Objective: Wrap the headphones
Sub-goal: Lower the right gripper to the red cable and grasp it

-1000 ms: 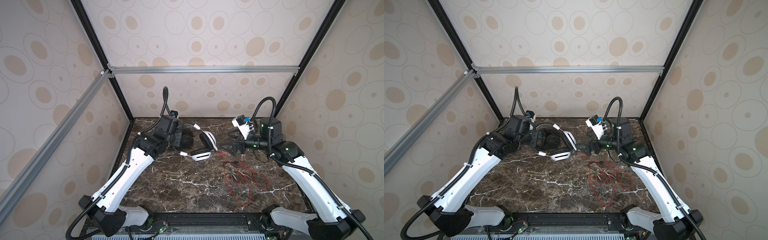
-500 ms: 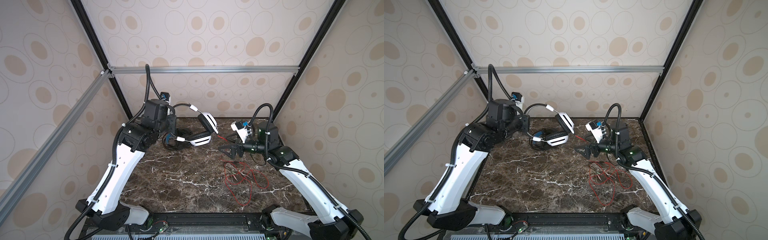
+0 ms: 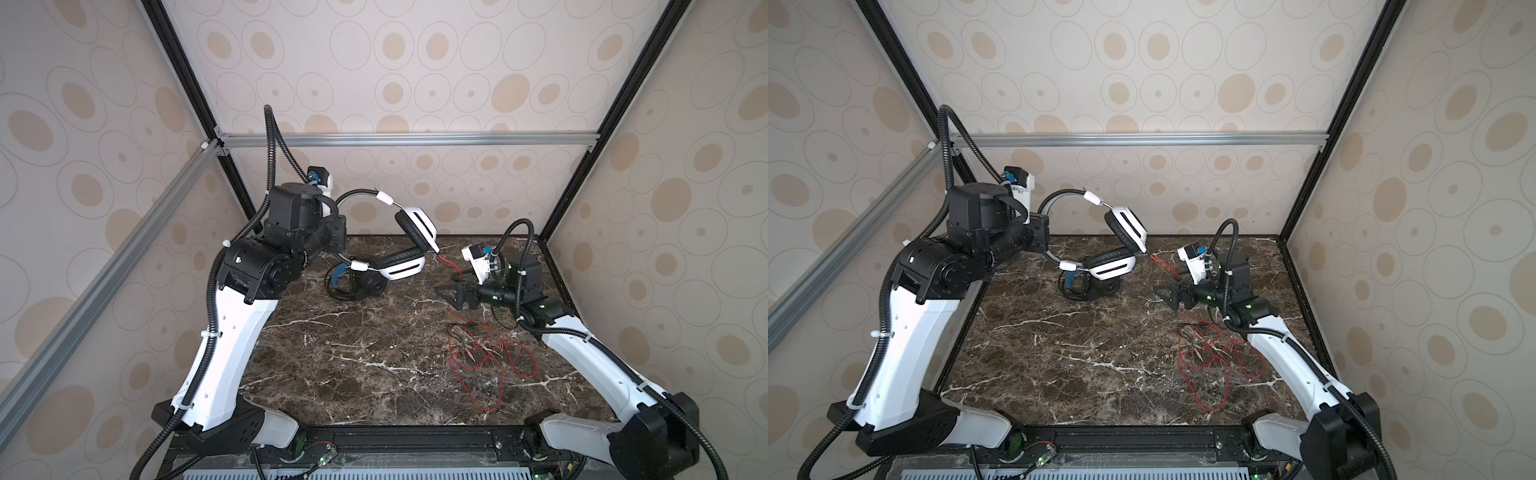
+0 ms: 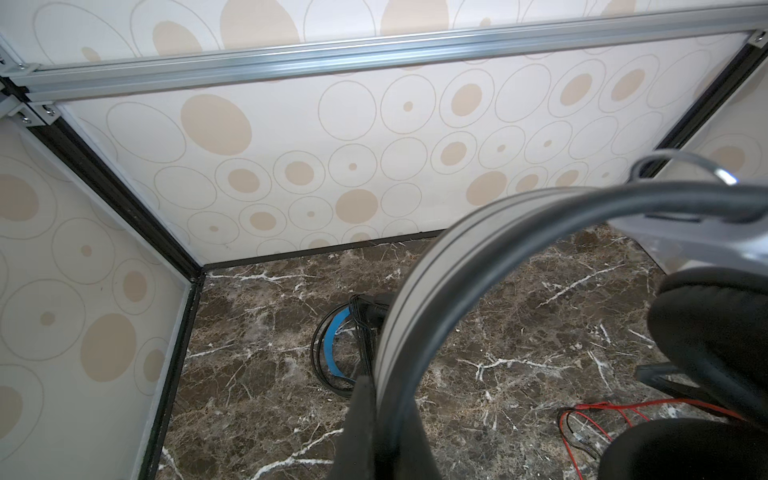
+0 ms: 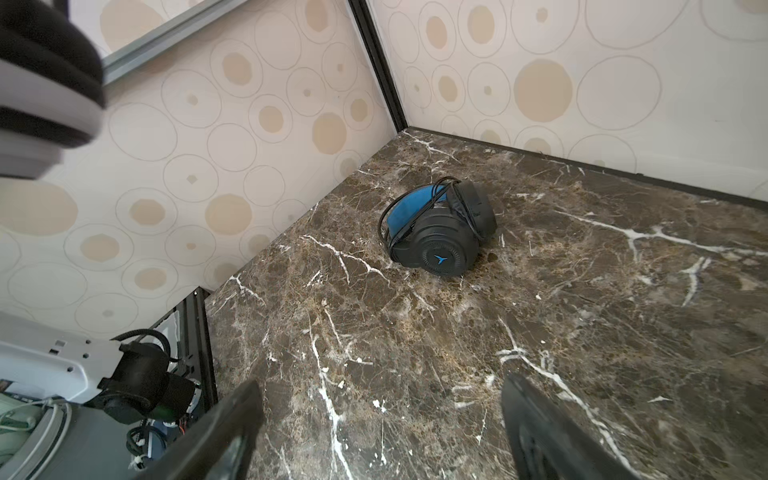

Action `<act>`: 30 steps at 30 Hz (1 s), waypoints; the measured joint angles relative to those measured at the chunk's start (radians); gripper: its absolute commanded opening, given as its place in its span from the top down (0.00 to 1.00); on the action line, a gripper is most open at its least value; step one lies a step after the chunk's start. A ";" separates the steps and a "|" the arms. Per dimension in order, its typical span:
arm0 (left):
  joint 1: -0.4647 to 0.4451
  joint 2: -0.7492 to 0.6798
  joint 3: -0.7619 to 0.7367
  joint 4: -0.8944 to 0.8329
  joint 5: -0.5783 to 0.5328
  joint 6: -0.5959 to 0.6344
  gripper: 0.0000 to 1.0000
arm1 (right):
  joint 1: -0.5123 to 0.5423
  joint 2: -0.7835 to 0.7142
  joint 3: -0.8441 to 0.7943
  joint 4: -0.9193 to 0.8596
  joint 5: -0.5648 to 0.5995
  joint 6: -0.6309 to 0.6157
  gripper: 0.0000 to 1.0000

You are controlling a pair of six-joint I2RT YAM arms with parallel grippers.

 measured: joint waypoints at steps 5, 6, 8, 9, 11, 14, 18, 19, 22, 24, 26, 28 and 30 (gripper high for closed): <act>0.006 -0.002 0.025 -0.016 0.013 -0.011 1.00 | -0.002 0.043 -0.019 0.112 -0.005 0.039 0.11; 0.008 -0.002 0.029 -0.018 0.016 -0.015 1.00 | -0.002 0.054 -0.019 0.131 -0.010 0.046 0.12; 0.011 -0.002 0.036 -0.019 0.023 -0.023 1.00 | -0.003 0.086 -0.020 0.165 -0.019 0.057 0.13; 0.011 -0.002 0.041 -0.019 0.026 -0.027 1.00 | -0.003 0.099 -0.024 0.180 -0.023 0.063 0.14; 0.013 -0.002 0.047 -0.019 0.031 -0.036 1.00 | -0.003 0.117 -0.045 0.213 -0.027 0.076 0.15; 0.016 -0.002 0.058 -0.018 0.035 -0.048 1.00 | -0.003 0.135 -0.085 0.253 -0.031 0.092 0.17; 0.020 -0.002 0.060 -0.015 0.046 -0.065 1.00 | -0.003 0.148 -0.126 0.280 -0.032 0.106 0.19; 0.022 -0.002 0.060 -0.015 0.050 -0.069 1.00 | -0.003 0.149 -0.135 0.286 -0.032 0.109 0.20; 0.027 -0.002 0.060 -0.011 0.057 -0.079 1.00 | -0.003 0.150 -0.155 0.308 -0.032 0.119 0.26; 0.032 -0.002 0.060 -0.005 0.059 -0.089 1.00 | -0.003 0.150 -0.163 0.315 -0.032 0.119 0.30; 0.039 -0.002 0.060 0.001 0.064 -0.098 1.00 | -0.003 0.150 -0.167 0.315 -0.031 0.118 0.32; 0.047 -0.001 0.060 0.004 0.069 -0.108 1.00 | -0.003 0.150 -0.173 0.316 -0.031 0.117 0.34; 0.056 0.000 0.060 0.003 0.072 -0.118 1.00 | -0.003 0.145 -0.183 0.310 -0.030 0.113 0.43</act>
